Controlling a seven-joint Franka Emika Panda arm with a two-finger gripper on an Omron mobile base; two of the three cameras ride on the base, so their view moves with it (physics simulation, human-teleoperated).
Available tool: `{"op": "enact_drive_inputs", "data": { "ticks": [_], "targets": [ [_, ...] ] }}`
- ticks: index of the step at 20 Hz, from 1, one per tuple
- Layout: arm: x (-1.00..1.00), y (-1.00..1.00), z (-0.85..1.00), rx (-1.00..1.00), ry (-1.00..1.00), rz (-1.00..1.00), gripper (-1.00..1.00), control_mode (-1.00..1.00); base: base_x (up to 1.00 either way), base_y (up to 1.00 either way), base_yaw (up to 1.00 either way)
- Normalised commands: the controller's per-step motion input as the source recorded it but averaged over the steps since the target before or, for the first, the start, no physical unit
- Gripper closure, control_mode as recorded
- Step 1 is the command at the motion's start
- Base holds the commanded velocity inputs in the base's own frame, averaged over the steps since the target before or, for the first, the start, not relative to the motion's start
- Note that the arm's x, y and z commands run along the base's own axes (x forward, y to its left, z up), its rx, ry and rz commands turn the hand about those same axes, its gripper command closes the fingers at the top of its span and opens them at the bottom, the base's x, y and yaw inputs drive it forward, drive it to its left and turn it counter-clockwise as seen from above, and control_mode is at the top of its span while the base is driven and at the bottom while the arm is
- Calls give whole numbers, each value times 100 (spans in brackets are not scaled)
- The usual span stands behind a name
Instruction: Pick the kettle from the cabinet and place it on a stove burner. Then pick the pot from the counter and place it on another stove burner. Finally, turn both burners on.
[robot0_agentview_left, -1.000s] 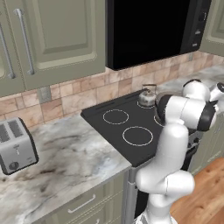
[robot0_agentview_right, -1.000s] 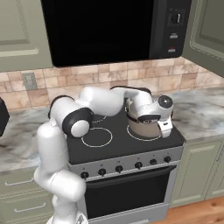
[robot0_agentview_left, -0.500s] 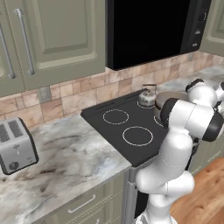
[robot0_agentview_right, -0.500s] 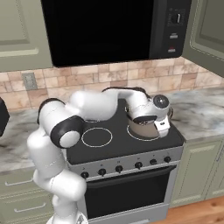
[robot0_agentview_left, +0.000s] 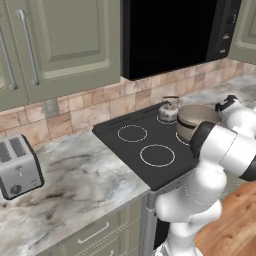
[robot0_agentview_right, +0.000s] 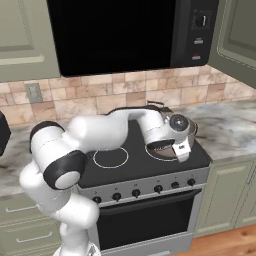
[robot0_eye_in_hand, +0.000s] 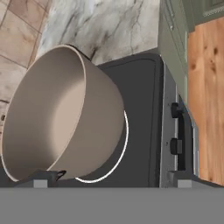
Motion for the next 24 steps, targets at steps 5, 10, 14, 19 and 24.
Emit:
{"op": "enact_drive_inputs", "data": {
  "ticks": [5, 10, 14, 19, 24],
  "targets": [
    [-51, 3, 4, 0, -7, 0, -100, -100, 0, 0, 0],
    [-71, 0, 0, 0, -13, 0, -100, -100, 0, 0, 0],
    [-59, 1, 0, 0, -8, 1, -100, -100, 0, 0, 0],
    [-37, 11, 0, 4, 0, 1, -100, -100, 0, 0, 0],
    [-39, 8, 0, 13, 0, -1, -100, -100, 0, 0, 0]
  ]
}}
